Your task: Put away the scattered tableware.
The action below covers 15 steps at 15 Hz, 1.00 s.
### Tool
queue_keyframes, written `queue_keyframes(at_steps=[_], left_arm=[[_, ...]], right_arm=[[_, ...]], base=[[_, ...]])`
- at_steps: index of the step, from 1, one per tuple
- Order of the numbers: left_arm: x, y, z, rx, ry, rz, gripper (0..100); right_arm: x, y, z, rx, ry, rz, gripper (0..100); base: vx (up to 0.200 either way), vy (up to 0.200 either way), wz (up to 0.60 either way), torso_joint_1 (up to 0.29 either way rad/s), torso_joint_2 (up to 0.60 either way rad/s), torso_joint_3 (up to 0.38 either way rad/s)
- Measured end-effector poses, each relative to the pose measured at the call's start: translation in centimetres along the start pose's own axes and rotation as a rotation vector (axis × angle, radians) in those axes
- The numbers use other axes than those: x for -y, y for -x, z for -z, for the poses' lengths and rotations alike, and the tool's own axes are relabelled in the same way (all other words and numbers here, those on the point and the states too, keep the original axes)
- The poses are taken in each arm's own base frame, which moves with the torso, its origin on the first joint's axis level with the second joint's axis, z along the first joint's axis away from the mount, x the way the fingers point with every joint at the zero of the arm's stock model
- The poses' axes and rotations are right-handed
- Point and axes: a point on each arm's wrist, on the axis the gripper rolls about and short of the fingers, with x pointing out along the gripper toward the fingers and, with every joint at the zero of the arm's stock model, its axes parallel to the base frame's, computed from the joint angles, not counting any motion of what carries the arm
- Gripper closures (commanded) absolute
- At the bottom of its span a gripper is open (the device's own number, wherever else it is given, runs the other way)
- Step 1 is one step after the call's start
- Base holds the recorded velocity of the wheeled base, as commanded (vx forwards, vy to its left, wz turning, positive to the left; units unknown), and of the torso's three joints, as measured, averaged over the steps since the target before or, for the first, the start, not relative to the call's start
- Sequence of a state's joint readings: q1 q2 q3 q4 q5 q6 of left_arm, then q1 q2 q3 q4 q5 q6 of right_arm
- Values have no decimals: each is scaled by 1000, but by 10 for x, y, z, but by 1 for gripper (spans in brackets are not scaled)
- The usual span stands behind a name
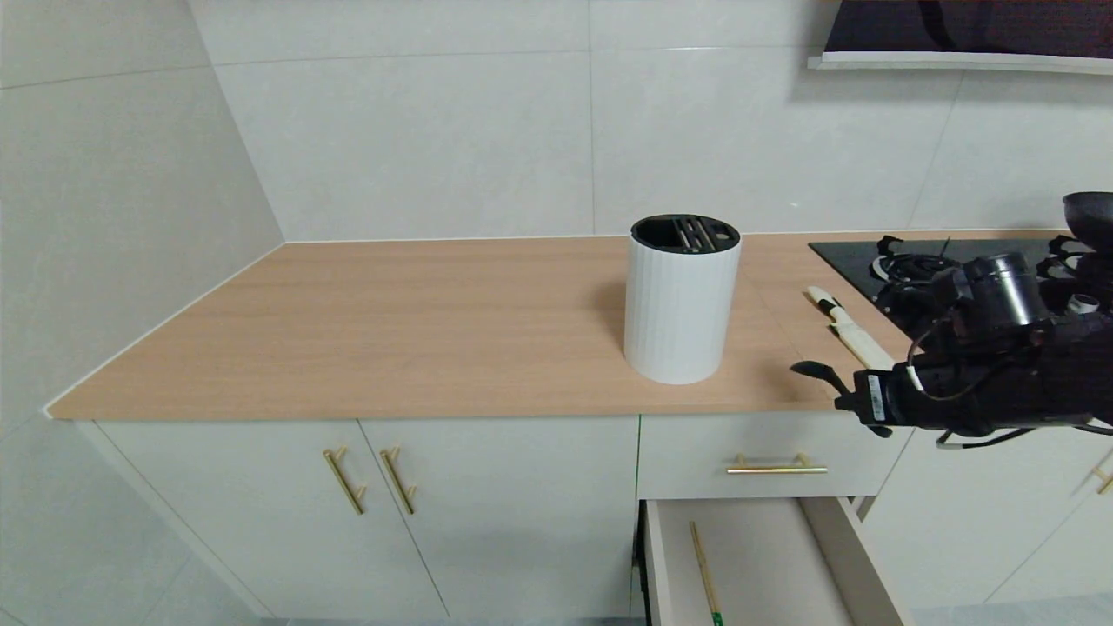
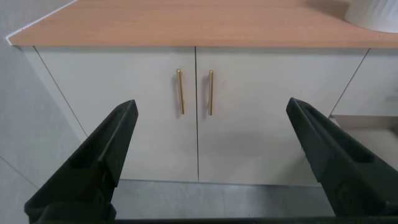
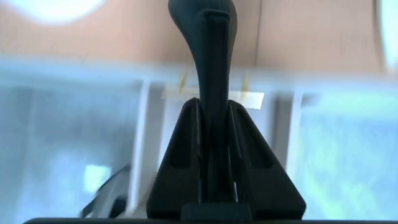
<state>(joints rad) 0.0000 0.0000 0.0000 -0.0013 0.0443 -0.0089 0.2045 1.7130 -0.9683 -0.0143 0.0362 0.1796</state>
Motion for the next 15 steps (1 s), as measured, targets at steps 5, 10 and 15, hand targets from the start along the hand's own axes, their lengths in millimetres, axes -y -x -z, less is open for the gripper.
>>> queue_keyframes(at_steps=[5, 10, 15], left_arm=[[0, 0, 0, 0, 0, 0, 0], [0, 0, 0, 0, 0, 0, 0], [0, 0, 0, 0, 0, 0, 0]], right_arm=[[-7, 48, 39, -22, 9, -24, 100], [-6, 53, 51, -34, 15, -8, 100], [-5, 47, 53, -54, 15, -2, 100]], base=[[0, 0, 0, 0, 0, 0], [0, 0, 0, 0, 0, 0], [0, 0, 0, 0, 0, 0]])
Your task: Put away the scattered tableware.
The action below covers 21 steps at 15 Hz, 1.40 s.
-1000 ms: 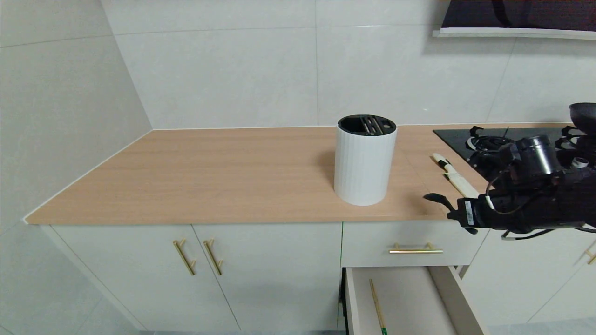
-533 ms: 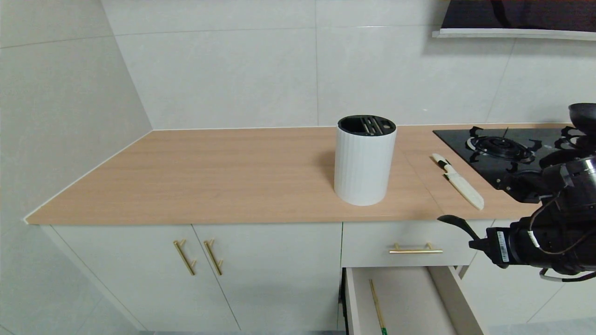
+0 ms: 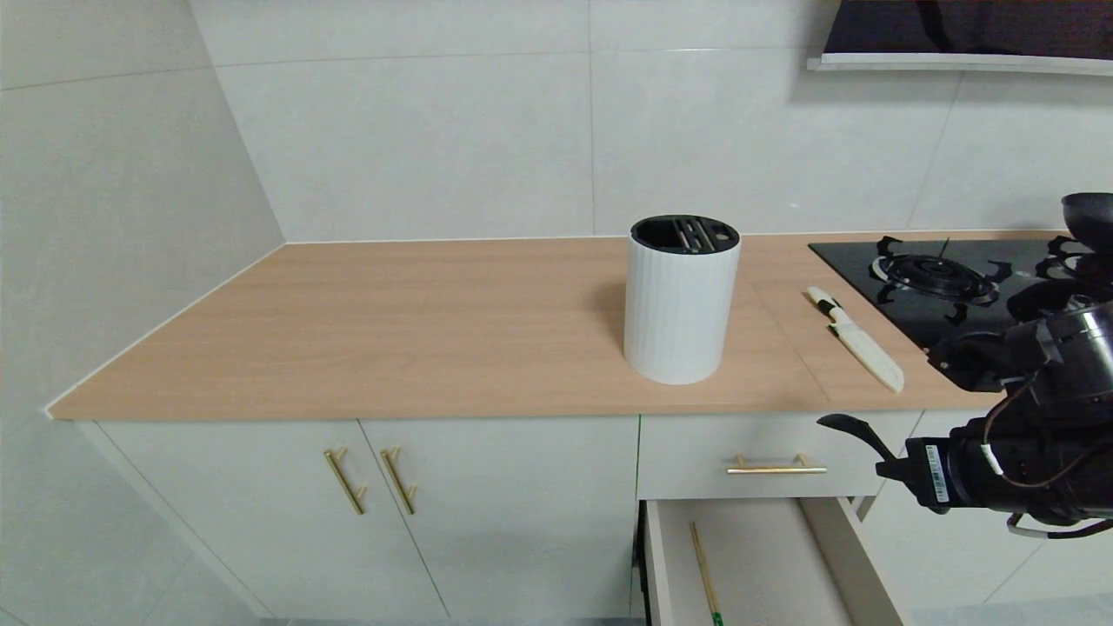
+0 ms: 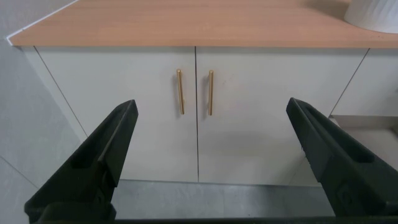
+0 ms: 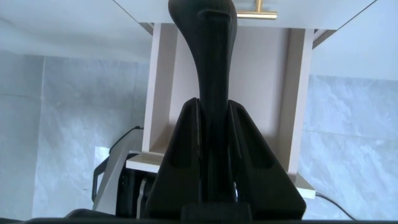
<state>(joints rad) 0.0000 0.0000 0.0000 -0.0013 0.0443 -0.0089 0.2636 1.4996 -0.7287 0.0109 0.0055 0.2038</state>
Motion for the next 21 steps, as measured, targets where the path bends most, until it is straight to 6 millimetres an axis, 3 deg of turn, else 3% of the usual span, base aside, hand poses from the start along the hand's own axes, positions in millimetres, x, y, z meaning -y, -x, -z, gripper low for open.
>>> queue_keyframes(at_steps=[5, 21], left_arm=[[0, 0, 0, 0, 0, 0, 0], [0, 0, 0, 0, 0, 0, 0]], right_arm=[[1, -7, 1, -9, -1, 7, 100], [2, -23, 8, -29, 3, 23, 100]], base=[[0, 0, 0, -41, 89, 55], [0, 0, 0, -189, 476, 284]])
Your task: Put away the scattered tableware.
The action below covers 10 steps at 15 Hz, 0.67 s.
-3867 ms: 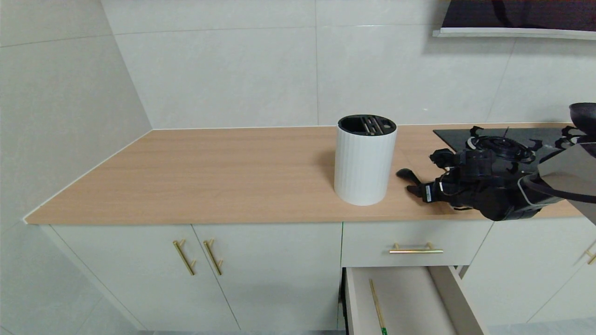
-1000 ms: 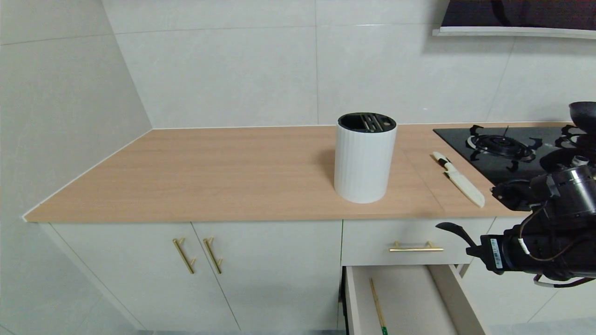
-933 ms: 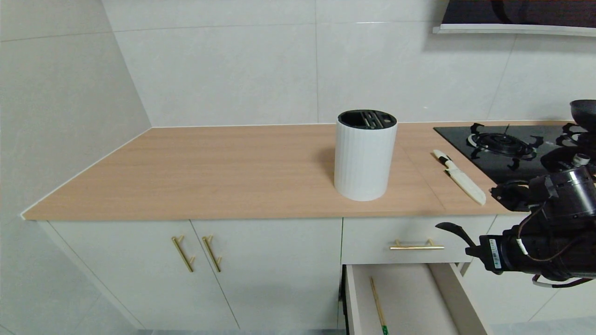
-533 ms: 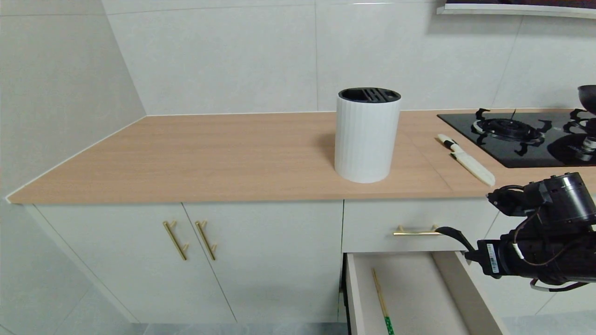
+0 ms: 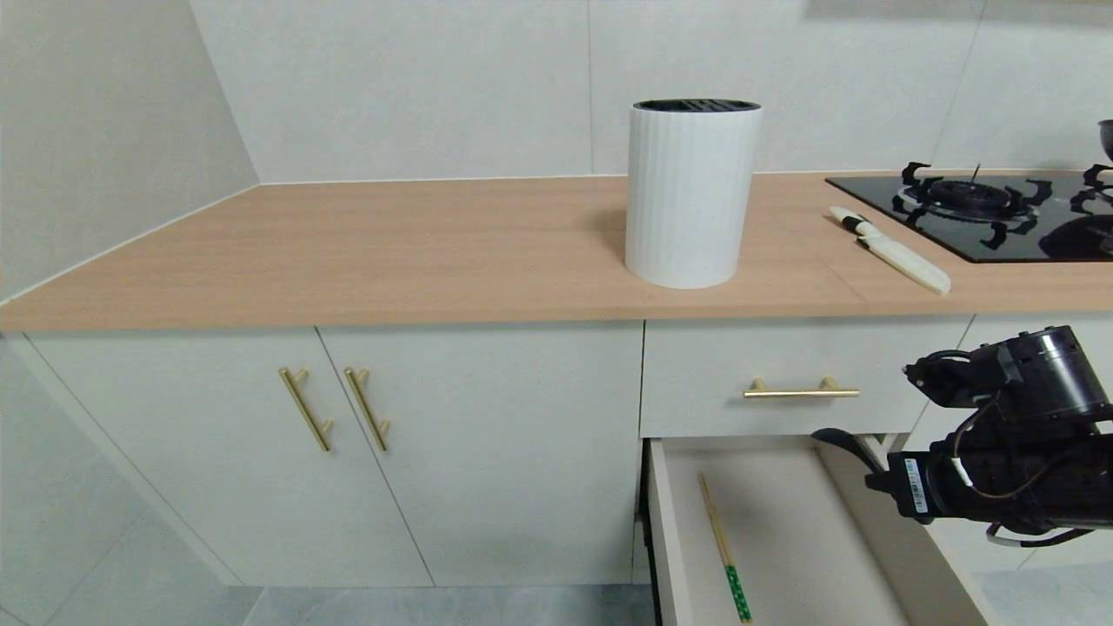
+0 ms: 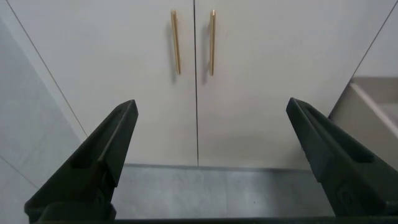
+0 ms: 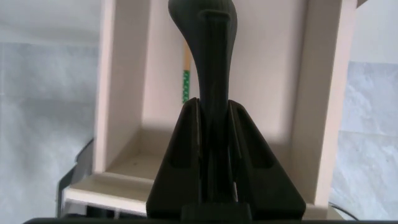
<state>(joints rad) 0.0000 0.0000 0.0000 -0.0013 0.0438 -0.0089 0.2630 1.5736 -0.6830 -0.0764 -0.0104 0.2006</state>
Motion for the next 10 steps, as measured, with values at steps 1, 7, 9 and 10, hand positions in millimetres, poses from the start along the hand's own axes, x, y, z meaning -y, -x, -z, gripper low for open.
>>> queue_keyframes(at_steps=[1, 7, 9, 10], left_arm=[[0, 0, 0, 0, 0, 0, 0], [0, 0, 0, 0, 0, 0, 0], [0, 0, 0, 0, 0, 0, 0], [0, 0, 0, 0, 0, 0, 0]], right_arm=[[0, -1, 0, -2, 0, 0, 100], [0, -4, 1, -14, 3, 3, 100], [0, -5, 1, -17, 3, 3, 100], [0, -5, 1, -18, 3, 4, 100]], base=[[0, 0, 0, -154, 456, 305], [0, 0, 0, -110, 427, 312], [0, 0, 0, -37, 151, 90], [0, 0, 0, -12, 56, 46]])
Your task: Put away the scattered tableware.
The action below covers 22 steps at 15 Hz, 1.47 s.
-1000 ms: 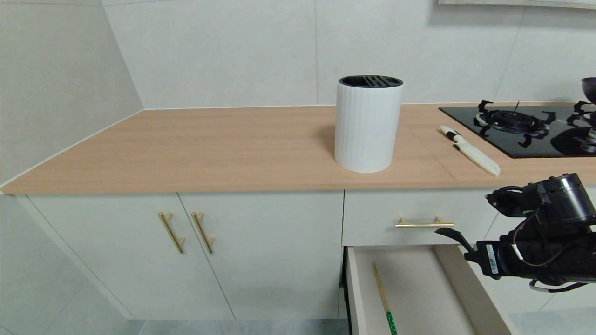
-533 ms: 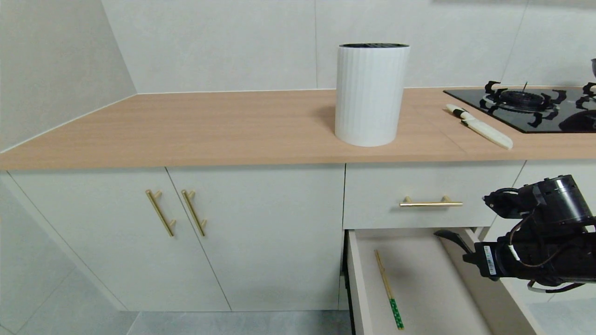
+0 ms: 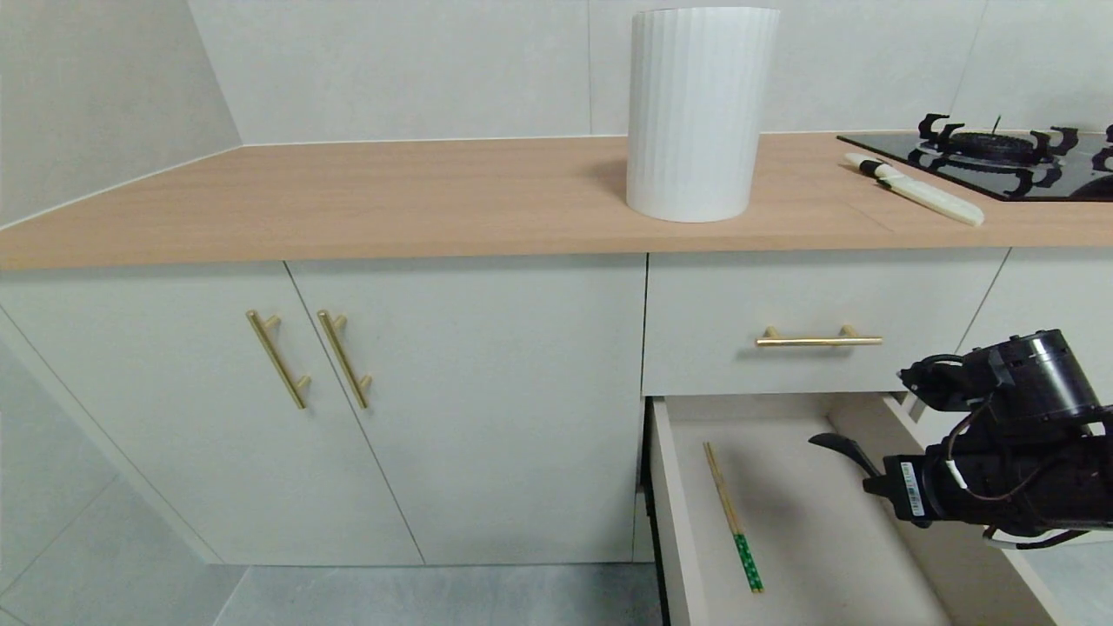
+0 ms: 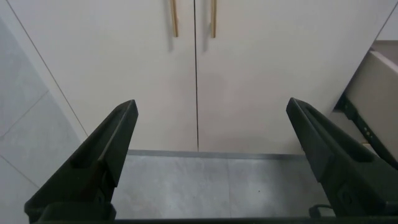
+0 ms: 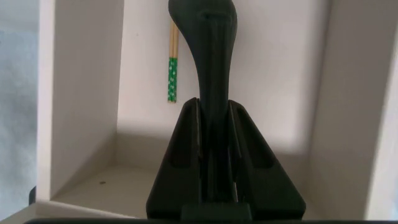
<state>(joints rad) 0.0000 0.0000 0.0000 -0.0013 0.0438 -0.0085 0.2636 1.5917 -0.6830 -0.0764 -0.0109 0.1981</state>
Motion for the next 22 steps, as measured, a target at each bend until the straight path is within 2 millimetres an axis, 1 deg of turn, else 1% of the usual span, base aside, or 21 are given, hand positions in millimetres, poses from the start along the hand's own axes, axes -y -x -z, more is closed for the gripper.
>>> queue_keyframes(at_steps=[4, 7, 8, 11, 14, 16, 17, 19, 22], left_arm=[[0, 0, 0, 0, 0, 0, 0], [0, 0, 0, 0, 0, 0, 0], [0, 0, 0, 0, 0, 0, 0], [0, 0, 0, 0, 0, 0, 0], [0, 0, 0, 0, 0, 0, 0], [0, 0, 0, 0, 0, 0, 0], [0, 0, 0, 0, 0, 0, 0], [0, 0, 0, 0, 0, 0, 0], [0, 0, 0, 0, 0, 0, 0]], right_arm=[[0, -4, -2, 16, 0, -4, 100], [0, -13, -3, 41, -1, 29, 100], [1, -19, -4, 55, -3, 59, 100], [2, -53, -4, 109, -13, 116, 100], [4, -95, 5, 166, -19, 131, 100], [6, -123, 16, 215, -20, 143, 100], [7, -134, 22, 227, -20, 153, 100], [8, -157, 40, 194, -10, 182, 100], [8, -179, 57, 150, 3, 204, 100]], base=[[0, 0, 0, 0, 0, 0], [0, 0, 0, 0, 0, 0], [0, 0, 0, 0, 0, 0], [0, 0, 0, 0, 0, 0], [0, 0, 0, 0, 0, 0], [0, 0, 0, 0, 0, 0], [0, 0, 0, 0, 0, 0], [0, 0, 0, 0, 0, 0], [0, 0, 0, 0, 0, 0]])
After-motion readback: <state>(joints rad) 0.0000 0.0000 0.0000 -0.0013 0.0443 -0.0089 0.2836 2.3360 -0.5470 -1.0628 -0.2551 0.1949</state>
